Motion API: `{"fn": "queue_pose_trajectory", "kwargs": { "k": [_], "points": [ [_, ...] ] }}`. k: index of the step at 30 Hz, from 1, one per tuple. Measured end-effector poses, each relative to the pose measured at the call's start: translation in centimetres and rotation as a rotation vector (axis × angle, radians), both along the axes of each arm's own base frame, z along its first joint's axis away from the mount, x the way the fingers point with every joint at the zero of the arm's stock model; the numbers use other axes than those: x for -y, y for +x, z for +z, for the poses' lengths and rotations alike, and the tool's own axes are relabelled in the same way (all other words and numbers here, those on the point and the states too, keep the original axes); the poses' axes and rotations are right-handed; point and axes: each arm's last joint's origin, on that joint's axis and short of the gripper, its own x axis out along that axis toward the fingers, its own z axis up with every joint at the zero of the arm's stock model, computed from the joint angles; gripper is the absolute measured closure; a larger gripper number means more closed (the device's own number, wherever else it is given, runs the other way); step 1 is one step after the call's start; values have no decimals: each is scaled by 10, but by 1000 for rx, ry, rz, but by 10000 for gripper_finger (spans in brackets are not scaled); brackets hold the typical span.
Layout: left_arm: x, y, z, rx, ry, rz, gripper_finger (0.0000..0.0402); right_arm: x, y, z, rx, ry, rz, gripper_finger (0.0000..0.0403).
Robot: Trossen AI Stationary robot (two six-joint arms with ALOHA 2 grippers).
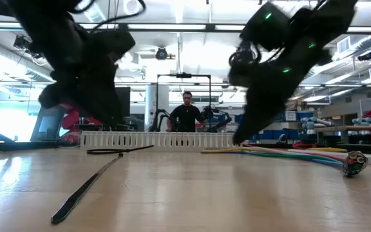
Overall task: Ziptie cables
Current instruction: Wrap the cable wires with black zip tie
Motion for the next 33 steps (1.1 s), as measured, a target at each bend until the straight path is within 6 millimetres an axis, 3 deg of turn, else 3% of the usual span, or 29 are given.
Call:
{"fn": "queue_pose_trajectory", "kwargs": {
  "k": [6, 11, 16, 25, 33],
  "points": [
    [17, 15, -20, 99, -51, 46, 282, -38, -30, 26, -26, -144, -60, 277],
    [7, 23, -42, 57, -63, 147, 282, -58, -57, 49, 27, -232, -120, 277],
    [4, 24, -40, 65, -79, 192, 282, -71, -70, 62, 79, -226, -87, 279],
    [0, 33, -10, -43, 33, 245, 282, -75, -70, 57, 69, -272, -95, 279],
    [-14, 35, -15, -90, -27, 317, 282, -74, -71, 46, 48, -283, -95, 280]
  ]
}}
